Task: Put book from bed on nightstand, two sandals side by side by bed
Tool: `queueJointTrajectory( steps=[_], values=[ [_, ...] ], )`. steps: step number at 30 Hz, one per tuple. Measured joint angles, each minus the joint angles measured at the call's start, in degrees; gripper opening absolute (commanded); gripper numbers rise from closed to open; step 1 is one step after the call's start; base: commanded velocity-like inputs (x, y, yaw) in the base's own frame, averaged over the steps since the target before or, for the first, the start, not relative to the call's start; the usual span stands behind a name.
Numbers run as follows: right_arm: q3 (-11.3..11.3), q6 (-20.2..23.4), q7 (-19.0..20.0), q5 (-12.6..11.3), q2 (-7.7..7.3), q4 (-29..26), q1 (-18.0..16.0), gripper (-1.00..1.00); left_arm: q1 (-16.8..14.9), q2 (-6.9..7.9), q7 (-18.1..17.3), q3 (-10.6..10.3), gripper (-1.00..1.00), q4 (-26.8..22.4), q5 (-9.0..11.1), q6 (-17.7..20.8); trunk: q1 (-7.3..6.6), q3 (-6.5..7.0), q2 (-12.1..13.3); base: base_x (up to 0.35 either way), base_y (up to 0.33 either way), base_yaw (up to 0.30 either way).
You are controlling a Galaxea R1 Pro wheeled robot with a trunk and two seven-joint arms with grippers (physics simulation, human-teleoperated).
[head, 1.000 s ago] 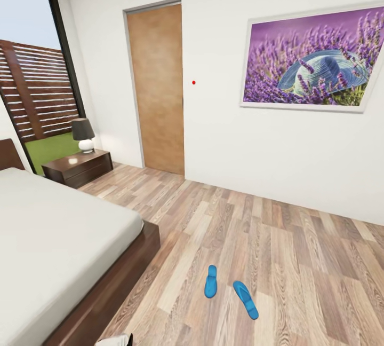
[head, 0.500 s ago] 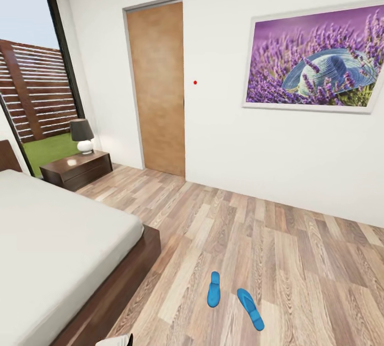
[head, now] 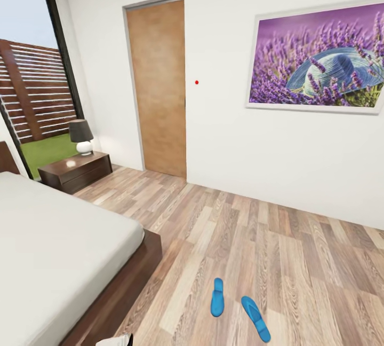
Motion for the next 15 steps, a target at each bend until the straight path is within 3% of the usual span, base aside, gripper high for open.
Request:
queueJointTrajectory(
  steps=[7, 15],
  values=[
    [0.0, 0.0, 0.0, 0.0, -0.03, 0.0, 0.0, 1.0, 0.0, 0.0, 0.0, -0.1, 1.0, 0.0, -0.1, 0.0, 0.01, 0.0, 0.0, 0.039, 0.003, 0.016],
    [0.0, 0.0, 0.0, 0.0, -0.12, 0.0, 0.0, 1.0, 0.0, 0.0, 0.0, -0.2, 1.0, 0.0, -0.1, 0.0, 0.02, 0.0, 0.0, 0.003, 0.0, 0.237]
  ],
)
